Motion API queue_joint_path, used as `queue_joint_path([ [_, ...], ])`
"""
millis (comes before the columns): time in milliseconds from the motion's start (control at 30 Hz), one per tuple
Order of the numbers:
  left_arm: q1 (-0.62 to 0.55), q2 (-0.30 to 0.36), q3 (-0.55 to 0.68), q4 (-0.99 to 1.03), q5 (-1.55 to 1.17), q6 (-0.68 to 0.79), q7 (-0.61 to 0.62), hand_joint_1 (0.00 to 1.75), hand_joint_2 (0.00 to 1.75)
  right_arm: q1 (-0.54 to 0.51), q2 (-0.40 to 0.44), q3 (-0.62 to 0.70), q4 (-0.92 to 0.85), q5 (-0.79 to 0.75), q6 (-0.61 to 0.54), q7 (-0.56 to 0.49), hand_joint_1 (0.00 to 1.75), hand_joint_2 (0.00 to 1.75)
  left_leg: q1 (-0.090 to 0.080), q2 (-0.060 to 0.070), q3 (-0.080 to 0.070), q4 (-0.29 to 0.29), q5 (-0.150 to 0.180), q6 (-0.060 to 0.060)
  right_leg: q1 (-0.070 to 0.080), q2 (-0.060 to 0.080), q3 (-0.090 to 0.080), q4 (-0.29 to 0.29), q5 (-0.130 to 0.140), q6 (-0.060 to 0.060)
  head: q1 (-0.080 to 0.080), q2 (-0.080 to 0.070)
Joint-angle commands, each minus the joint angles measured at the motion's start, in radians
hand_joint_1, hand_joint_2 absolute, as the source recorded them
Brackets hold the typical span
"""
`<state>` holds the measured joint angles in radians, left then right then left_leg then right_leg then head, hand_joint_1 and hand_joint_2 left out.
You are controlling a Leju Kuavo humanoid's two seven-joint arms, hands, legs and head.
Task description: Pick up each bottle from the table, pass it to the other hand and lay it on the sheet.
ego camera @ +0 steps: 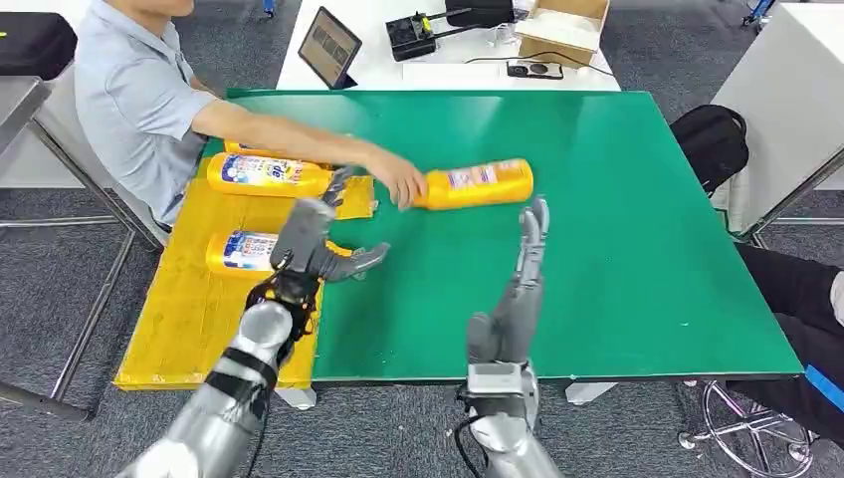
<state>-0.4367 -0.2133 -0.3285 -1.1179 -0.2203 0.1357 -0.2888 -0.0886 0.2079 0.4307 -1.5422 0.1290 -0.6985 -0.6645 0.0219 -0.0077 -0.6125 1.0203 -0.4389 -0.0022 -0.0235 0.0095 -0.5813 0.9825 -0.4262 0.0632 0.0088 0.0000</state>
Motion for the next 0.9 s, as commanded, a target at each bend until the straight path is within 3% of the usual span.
queue_joint_path([
  [33, 0.337, -0.015, 0.045, -0.328, 0.089, 0.155, 0.014, 0.00, 0.00, 0.127, 0.045, -0.124, -0.098, -0.191, 0.040, -0.034, 0.00, 0.00, 0.000, 0.002, 0.004, -0.002, -0.001, 0.001, 0.000, 0.001, 0.003, -0.001, -0.001, -0.002, 0.000, 0.000],
  [100, 0.399, -0.011, 0.032, -0.380, 0.076, 0.178, 0.009, 0.00, 0.00, 0.149, 0.052, -0.142, -0.069, -0.216, 0.059, -0.034, 0.00, 0.00, 0.000, 0.003, 0.006, -0.003, -0.001, 0.001, 0.000, 0.001, 0.005, -0.002, -0.001, -0.003, 0.000, 0.000],
  [133, 0.448, -0.023, 0.040, -0.425, 0.108, 0.182, 0.009, 0.00, 1.75, 0.158, 0.060, -0.160, -0.008, -0.254, 0.051, -0.008, 0.00, 0.00, 0.000, 0.003, 0.007, -0.002, -0.002, 0.002, 0.001, 0.001, 0.006, -0.002, -0.002, -0.004, 0.000, 0.000],
  [200, 0.528, -0.003, 0.028, -0.491, 0.066, 0.204, 0.003, 0.00, 1.75, 0.144, 0.053, -0.156, 0.089, -0.243, 0.013, 0.103, 0.00, 0.00, 0.000, 0.006, 0.009, -0.003, -0.003, 0.002, 0.001, 0.004, 0.008, -0.004, -0.001, -0.004, 0.000, 0.000],
  [467, 0.533, 0.008, 0.033, -0.491, 0.082, 0.199, -0.008, 0.00, 1.75, 0.128, 0.062, -0.159, 0.138, -0.233, 0.002, 0.093, 0.00, 0.00, 0.000, 0.001, 0.003, -0.002, -0.001, 0.000, 0.001, 0.000, 0.002, -0.002, -0.001, -0.003, 0.000, 0.000],
  [500, 0.532, 0.015, 0.023, -0.486, 0.107, 0.156, -0.015, 0.00, 1.75, 0.134, 0.072, -0.177, 0.142, -0.179, 0.000, 0.099, 0.00, 0.00, 0.000, 0.001, 0.002, -0.002, -0.001, 0.000, 0.001, 0.000, 0.002, -0.001, -0.001, -0.003, 0.000, 0.000],
  [533, 0.541, 0.008, 0.026, -0.494, 0.138, 0.134, -0.070, 0.00, 1.75, 0.142, 0.058, -0.154, 0.132, -0.168, 0.004, 0.092, 0.00, 0.00, 0.001, 0.001, 0.003, -0.002, -0.001, 0.001, 0.001, 0.000, 0.003, -0.002, -0.001, -0.003, 0.000, 0.000],
  [633, 0.556, 0.008, 0.021, -0.489, 0.302, 0.036, -0.051, 0.00, 1.75, 0.168, 0.006, -0.130, 0.105, -0.096, 0.015, 0.113, 0.00, 0.00, 0.000, 0.001, 0.005, -0.003, -0.001, 0.001, 0.001, -0.001, 0.005, -0.003, -0.001, -0.004, 0.000, 0.000],
  [700, 0.564, -0.008, 0.028, -0.471, 0.372, 0.013, -0.079, 0.00, 1.75, 0.174, -0.035, -0.183, 0.084, -0.035, 0.065, 0.151, 0.00, 0.00, 0.000, -0.001, 0.002, -0.002, 0.000, 0.001, 0.001, -0.002, 0.003, -0.002, -0.001, -0.002, 0.000, 0.000],
  [733, 0.569, -0.009, 0.024, -0.464, 0.399, 0.006, -0.078, 0.00, 1.75, 0.165, -0.048, -0.217, 0.093, 0.011, 0.110, 0.188, 0.00, 1.75, 0.000, -0.001, 0.006, -0.003, -0.001, 0.002, 0.001, -0.003, 0.007, -0.004, -0.002, -0.003, 0.000, 0.000],
  [767, 0.574, -0.002, 0.016, -0.455, 0.430, -0.007, -0.069, 0.00, 1.75, 0.154, -0.057, -0.260, 0.106, 0.067, 0.148, 0.208, 0.00, 1.75, 0.000, -0.002, 0.005, -0.003, 0.000, 0.002, 0.000, -0.003, 0.006, -0.003, -0.001, -0.002, 0.000, 0.000],
  [800, 0.578, 0.021, -0.009, -0.445, 0.429, -0.023, -0.064, 0.00, 1.75, 0.129, -0.073, -0.303, 0.149, 0.187, 0.136, 0.250, 0.00, 1.75, 0.000, -0.001, 0.007, -0.003, -0.001, 0.002, 0.001, -0.003, 0.008, -0.004, -0.002, -0.003, 0.000, 0.000],
  [900, 0.587, 0.095, -0.088, -0.421, 0.442, -0.134, -0.006, 0.00, 1.75, 0.014, -0.103, -0.407, 0.319, 0.333, 0.106, 0.292, 0.00, 1.75, -0.001, -0.001, 0.006, -0.004, 0.000, 0.002, 0.000, -0.002, 0.007, -0.005, 0.000, -0.003, 0.000, 0.000],
])
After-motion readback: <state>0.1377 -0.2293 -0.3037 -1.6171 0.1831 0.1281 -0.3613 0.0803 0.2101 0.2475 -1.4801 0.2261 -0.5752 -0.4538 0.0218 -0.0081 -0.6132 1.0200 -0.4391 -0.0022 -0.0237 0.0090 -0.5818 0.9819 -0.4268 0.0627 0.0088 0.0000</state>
